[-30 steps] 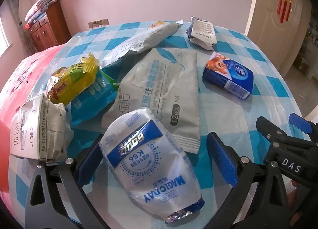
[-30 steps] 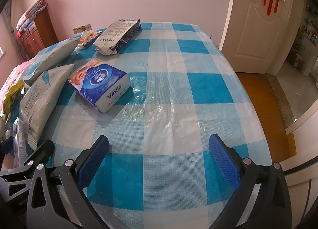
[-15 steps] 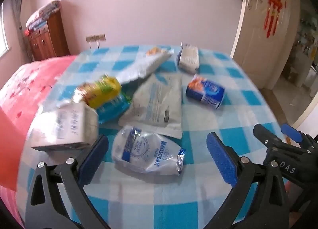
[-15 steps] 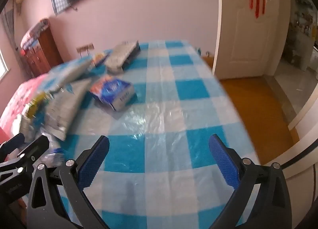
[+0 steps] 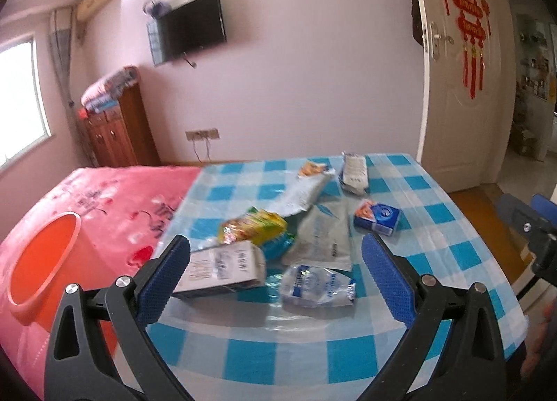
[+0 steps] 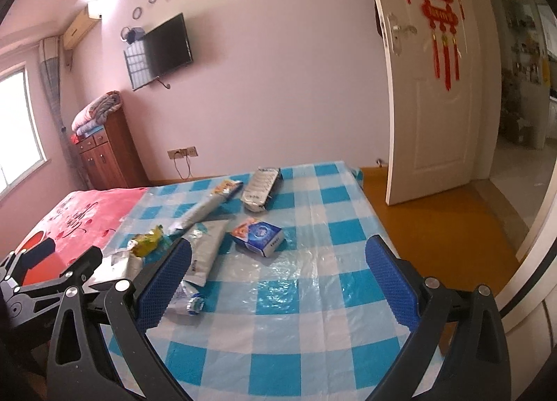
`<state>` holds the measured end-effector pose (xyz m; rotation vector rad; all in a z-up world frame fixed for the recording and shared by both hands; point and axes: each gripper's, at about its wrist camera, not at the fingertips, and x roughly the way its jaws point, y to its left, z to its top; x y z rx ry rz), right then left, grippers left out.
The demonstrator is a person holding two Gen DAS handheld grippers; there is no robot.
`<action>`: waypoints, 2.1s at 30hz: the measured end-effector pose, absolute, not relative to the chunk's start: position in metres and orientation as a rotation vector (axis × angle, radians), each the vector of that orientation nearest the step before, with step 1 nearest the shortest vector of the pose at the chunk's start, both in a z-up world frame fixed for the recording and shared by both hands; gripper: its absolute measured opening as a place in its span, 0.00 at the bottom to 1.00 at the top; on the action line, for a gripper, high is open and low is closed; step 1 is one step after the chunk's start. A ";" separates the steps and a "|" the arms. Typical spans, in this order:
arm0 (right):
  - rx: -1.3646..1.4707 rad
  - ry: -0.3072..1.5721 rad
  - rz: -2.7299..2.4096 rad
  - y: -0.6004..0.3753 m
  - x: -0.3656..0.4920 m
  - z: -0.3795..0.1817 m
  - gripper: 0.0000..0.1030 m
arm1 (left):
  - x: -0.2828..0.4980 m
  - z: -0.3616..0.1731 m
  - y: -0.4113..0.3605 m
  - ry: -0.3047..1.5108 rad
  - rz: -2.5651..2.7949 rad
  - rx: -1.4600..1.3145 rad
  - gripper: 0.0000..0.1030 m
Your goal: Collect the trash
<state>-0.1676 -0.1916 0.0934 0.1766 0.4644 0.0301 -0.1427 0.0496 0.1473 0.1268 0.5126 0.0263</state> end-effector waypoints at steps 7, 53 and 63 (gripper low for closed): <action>0.129 0.427 0.034 -0.177 -0.197 0.112 0.96 | -0.163 0.162 0.067 0.459 0.056 0.118 0.96; 0.016 0.363 0.062 -0.133 -0.249 0.138 0.96 | -0.212 0.173 0.106 0.403 0.110 0.058 0.96; 0.072 0.409 0.122 -0.140 -0.235 0.120 0.96 | -0.204 0.155 0.113 0.452 0.108 0.054 0.96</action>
